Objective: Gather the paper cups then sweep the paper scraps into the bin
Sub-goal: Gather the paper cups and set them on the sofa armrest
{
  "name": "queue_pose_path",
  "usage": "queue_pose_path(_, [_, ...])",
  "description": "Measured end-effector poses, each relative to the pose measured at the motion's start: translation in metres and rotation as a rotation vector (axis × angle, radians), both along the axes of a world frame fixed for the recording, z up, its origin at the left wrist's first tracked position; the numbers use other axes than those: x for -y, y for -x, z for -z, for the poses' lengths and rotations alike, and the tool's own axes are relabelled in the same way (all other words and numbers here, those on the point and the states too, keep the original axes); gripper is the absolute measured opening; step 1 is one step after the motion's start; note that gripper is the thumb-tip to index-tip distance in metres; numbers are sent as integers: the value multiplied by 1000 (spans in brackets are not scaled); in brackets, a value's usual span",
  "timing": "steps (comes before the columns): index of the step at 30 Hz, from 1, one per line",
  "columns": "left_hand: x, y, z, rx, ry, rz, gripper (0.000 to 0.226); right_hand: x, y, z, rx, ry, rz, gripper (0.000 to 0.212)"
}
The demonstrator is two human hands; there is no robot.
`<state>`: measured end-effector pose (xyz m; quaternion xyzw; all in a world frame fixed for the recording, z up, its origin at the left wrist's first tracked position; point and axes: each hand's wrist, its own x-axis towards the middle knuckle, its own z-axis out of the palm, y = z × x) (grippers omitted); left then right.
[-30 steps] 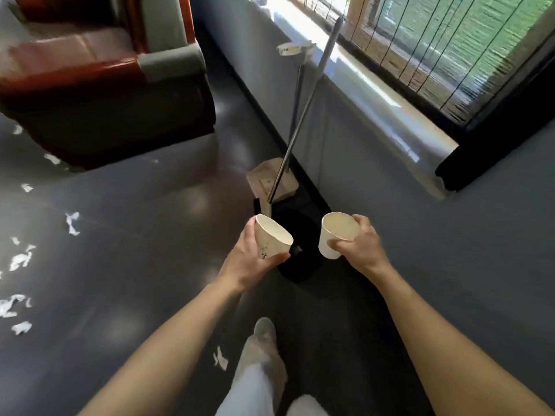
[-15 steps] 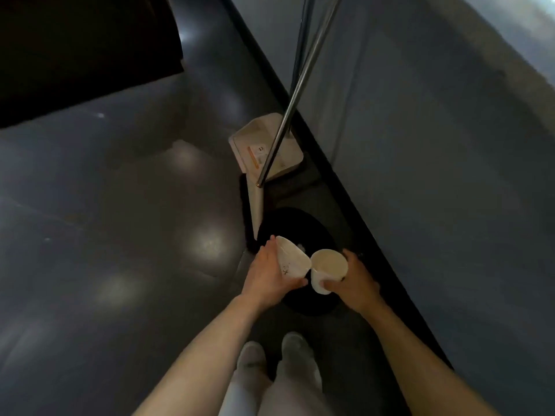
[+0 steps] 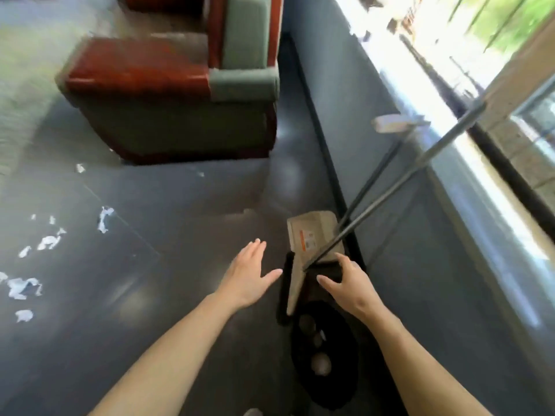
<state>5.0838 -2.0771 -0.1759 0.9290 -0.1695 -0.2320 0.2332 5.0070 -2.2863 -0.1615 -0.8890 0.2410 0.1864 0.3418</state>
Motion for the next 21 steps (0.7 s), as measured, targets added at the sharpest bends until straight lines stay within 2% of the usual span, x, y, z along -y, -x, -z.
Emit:
queue_pose_path(4, [-69,-74,-110,239,-15,-86,75,-52,-105,-115,181,102,-199,73])
queue_pose_path(9, [-204,-172,-207,473,-171,-256,78,-170,-244,-219,427,192,-488,71])
queue_pose_path(14, [-357,-273,-267,516,-382,-389,82,-313,-375,-272,556,237,-657,72])
queue_pose_path(21, [-494,-411,-329,501,-448,-410,83,-483,-542,-314,578,246,-756,73])
